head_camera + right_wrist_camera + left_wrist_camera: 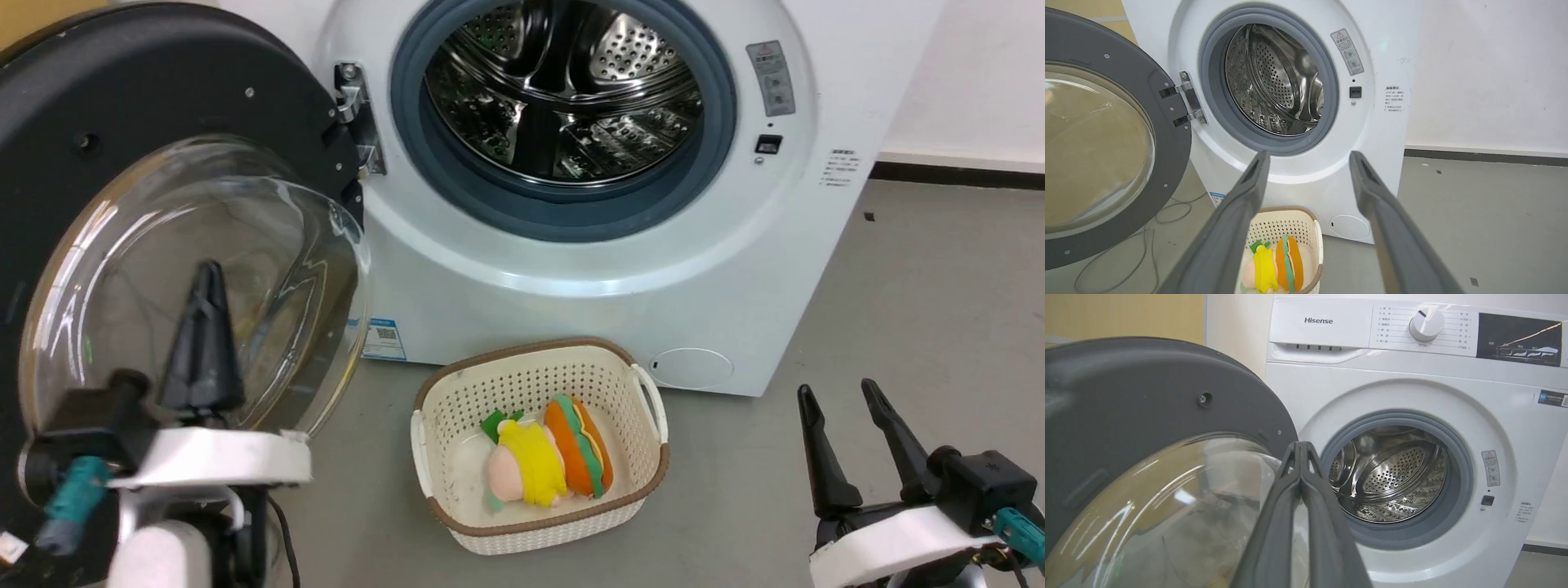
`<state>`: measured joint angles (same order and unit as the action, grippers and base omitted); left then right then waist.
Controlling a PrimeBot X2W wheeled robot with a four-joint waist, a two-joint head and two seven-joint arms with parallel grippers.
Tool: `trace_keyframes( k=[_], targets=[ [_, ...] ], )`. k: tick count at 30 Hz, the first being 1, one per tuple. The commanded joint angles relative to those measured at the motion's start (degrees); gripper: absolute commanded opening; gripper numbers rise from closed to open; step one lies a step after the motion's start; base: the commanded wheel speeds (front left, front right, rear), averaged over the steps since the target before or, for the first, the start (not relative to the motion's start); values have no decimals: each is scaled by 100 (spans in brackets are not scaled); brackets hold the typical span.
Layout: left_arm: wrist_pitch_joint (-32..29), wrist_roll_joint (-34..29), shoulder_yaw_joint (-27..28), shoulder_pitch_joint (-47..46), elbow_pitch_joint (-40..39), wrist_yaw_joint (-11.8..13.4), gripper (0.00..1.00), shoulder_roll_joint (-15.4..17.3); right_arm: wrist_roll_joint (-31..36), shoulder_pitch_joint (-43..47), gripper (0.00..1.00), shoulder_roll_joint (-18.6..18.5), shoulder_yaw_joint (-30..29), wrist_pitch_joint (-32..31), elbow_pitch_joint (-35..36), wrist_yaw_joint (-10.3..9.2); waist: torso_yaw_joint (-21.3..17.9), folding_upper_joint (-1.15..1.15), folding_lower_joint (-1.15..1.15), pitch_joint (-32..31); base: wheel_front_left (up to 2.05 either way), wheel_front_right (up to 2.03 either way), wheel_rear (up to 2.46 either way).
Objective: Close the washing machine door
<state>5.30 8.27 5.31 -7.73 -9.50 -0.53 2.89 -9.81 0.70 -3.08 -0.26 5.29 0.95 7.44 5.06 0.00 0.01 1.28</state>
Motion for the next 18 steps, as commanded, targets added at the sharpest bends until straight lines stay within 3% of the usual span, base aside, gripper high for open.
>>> trace_keyframes(
  k=[1,7,18],
  targets=[
    [65,203,133,-187,-81,-46,0,1,-113,-5,100,8,-10,66,41,2,66,0,0,29,0,0,0],
    [125,632,571,-514,-173,-144,0,1,-189,-41,100,9,-32,126,60,2,213,0,0,108,0,0,0],
    [195,1431,1264,-1196,-114,-260,0,328,-354,-89,100,11,-132,257,60,2,609,0,-1,242,0,0,0]
  ],
)
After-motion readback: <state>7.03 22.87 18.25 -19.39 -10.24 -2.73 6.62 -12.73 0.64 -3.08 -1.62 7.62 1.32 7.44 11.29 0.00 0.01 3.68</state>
